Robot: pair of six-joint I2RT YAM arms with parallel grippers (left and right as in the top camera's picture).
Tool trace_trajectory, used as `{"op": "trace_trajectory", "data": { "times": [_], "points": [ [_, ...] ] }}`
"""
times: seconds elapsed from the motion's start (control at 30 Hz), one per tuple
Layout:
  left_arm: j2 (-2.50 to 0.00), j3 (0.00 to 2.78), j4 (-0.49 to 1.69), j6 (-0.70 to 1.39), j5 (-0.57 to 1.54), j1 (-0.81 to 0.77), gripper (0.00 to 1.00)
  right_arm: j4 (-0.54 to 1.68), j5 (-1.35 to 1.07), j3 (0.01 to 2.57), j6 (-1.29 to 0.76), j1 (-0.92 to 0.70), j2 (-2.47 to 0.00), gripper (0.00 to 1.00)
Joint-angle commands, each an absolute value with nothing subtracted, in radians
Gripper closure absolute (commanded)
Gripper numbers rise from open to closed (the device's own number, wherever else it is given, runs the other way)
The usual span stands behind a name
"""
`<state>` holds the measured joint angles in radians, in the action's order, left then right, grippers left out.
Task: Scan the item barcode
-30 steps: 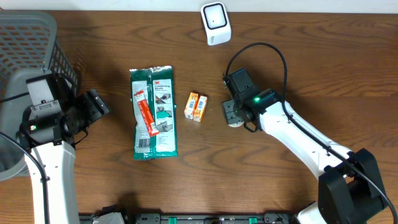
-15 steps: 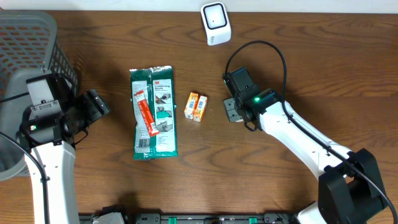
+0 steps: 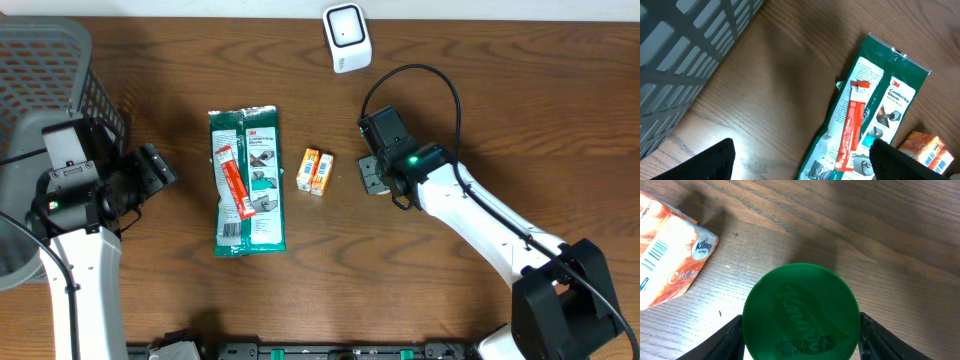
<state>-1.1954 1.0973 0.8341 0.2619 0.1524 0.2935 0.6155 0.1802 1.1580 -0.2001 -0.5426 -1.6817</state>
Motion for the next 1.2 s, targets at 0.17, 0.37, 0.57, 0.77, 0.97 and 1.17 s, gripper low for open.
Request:
{"op": "trace_trajectory", "data": {
  "times": [0.17, 0.37, 0.57, 0.77, 0.97, 1.17],
  "points": [
    [-1.198, 1.110, 0.836, 0.256, 0.157, 0.295, 0.14, 0.613, 0.182, 1.161, -0.190, -0.531, -1.681, 0.51],
    [-1.198, 1.110, 0.836, 0.256, 0.157, 0.295, 0.14, 0.613, 0.182, 1.161, -0.190, -0.531, -1.681, 0.49],
    [-1.198, 1.110, 0.836, 0.256, 0.157, 0.295, 0.14, 0.614, 0.182, 1.161, -0.190, -0.531, -1.681, 0.01],
    [-1.198, 1.110, 0.836, 0.256, 0.157, 0.295, 0.14, 0.621, 0.181, 1.161, -0.190, -0.531, -1.681, 0.01],
    [-1.198, 1.110, 0.836, 0.256, 0.157, 0.295, 0.14, 0.620, 0.174, 1.161, -0.280, -0.531, -1.681, 0.01],
    [-1.198, 1.110, 0.836, 0.256, 0.157, 0.295, 0.14, 0.637, 0.159, 1.161, -0.463, -0.531, -1.681, 0.10]
  ]
}}
